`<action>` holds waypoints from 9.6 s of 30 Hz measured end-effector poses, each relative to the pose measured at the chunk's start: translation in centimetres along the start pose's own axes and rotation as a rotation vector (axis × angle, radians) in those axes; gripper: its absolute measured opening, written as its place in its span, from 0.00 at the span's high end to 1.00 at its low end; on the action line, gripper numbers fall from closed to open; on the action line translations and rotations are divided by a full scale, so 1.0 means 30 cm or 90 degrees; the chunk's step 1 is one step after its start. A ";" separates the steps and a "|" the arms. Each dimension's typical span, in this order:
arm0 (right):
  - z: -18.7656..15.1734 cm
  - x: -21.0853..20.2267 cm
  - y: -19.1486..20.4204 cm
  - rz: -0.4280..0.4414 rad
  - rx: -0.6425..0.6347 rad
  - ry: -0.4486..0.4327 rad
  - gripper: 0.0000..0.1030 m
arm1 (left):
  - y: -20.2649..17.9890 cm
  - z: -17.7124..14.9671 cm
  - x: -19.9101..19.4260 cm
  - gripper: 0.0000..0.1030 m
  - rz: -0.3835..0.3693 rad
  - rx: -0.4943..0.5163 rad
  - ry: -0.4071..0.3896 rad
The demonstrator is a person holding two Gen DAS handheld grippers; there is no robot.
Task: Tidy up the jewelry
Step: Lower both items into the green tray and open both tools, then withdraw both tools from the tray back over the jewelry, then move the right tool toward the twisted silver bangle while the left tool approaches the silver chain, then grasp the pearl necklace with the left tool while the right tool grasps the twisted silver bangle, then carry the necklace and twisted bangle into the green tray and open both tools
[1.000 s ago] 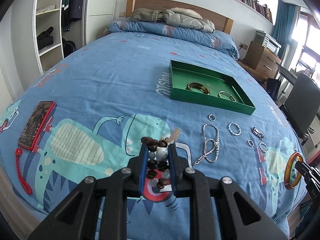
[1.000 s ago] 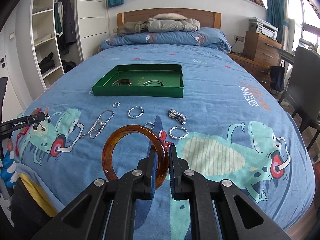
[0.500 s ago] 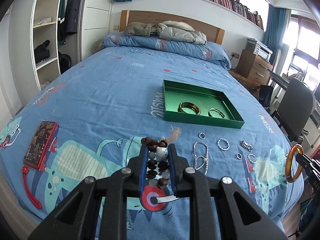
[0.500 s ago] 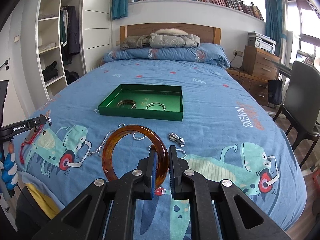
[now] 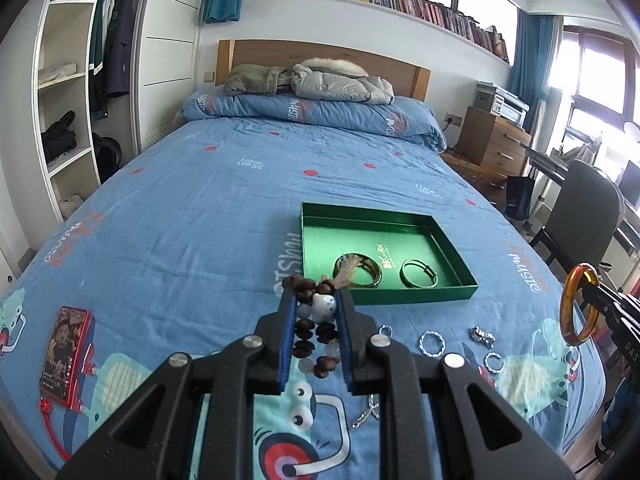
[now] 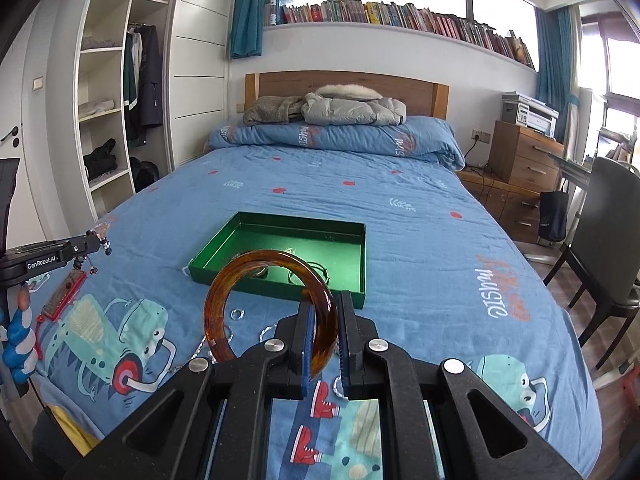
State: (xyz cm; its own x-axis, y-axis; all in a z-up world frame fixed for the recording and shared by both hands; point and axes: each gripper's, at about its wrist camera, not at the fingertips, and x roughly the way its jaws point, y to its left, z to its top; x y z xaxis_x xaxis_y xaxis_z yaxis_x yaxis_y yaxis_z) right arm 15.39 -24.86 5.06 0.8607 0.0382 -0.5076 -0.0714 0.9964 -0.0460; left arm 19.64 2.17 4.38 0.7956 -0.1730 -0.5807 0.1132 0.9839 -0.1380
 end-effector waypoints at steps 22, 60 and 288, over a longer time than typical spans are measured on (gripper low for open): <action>0.258 0.603 -0.038 -0.003 0.018 0.013 0.90 | -0.128 0.320 0.582 0.83 -0.018 0.046 0.011; 0.106 1.195 -0.049 -0.020 0.031 0.271 0.90 | -0.167 0.164 1.110 0.82 -0.006 0.028 0.213; 0.088 0.431 -0.057 0.058 0.010 0.122 0.95 | -0.144 0.128 0.398 0.94 -0.038 0.074 0.073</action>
State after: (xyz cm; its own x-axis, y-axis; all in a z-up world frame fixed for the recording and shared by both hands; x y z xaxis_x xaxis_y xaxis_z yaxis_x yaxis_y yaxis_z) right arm 27.98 -25.86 0.84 0.7392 0.1150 -0.6636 -0.1356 0.9906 0.0207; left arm 30.94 -3.98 1.13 0.7125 -0.2291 -0.6632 0.2323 0.9689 -0.0851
